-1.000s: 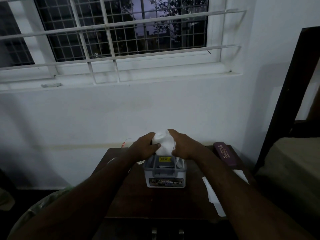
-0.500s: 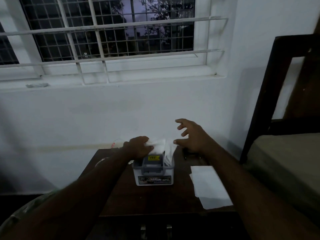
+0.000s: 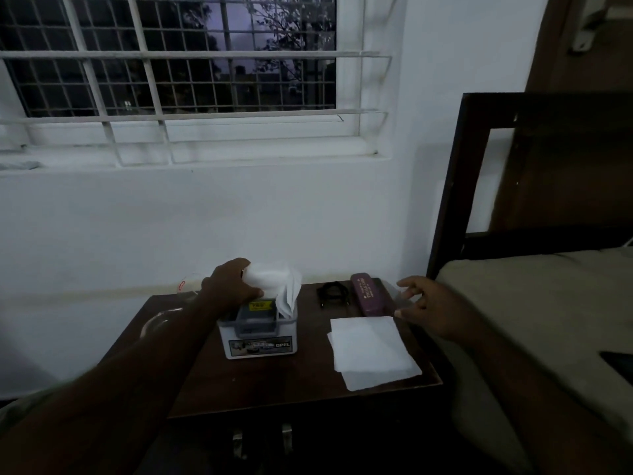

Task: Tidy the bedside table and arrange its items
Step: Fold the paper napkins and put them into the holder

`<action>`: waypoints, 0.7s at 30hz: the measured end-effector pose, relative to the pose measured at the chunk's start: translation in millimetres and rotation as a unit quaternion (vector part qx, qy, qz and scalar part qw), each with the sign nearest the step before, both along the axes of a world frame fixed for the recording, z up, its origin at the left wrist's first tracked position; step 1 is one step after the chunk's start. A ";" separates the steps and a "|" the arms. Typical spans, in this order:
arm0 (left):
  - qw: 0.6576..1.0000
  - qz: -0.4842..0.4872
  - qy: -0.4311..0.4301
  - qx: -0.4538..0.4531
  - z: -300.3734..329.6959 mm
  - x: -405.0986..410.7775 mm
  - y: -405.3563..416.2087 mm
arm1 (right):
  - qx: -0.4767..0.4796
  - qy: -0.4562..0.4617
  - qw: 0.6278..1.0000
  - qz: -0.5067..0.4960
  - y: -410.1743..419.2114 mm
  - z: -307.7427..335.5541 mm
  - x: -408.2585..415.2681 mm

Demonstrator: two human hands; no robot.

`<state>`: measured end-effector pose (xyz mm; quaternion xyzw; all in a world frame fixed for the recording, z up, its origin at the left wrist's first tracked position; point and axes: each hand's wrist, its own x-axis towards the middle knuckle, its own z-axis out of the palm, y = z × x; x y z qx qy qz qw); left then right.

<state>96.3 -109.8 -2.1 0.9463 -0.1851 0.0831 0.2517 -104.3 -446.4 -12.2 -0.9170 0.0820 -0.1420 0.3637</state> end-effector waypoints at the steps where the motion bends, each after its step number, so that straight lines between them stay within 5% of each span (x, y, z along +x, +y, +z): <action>1: 1.000 0.001 0.002 -0.007 -0.2 -1.1 -0.7 | -0.008 0.008 1.000 0.001 -0.5 -2.6 -1.1; 7: 0.996 0.003 0.083 0.016 -2.1 -2.4 -11.0 | -0.045 0.095 0.994 0.015 -3.4 -17.6 9.1; 13: 0.998 0.028 0.044 -0.034 4.8 -0.3 -4.8 | -0.075 0.122 0.990 0.011 -7.0 -31.4 28.6; 18: 0.994 0.035 0.091 -0.050 12.0 -13.2 2.9 | -0.068 0.169 0.983 0.002 -4.9 -41.5 47.1; 21: 0.984 0.042 -0.137 -0.109 12.1 -50.3 -7.2 | -0.066 0.186 0.980 0.014 -2.6 -49.3 54.1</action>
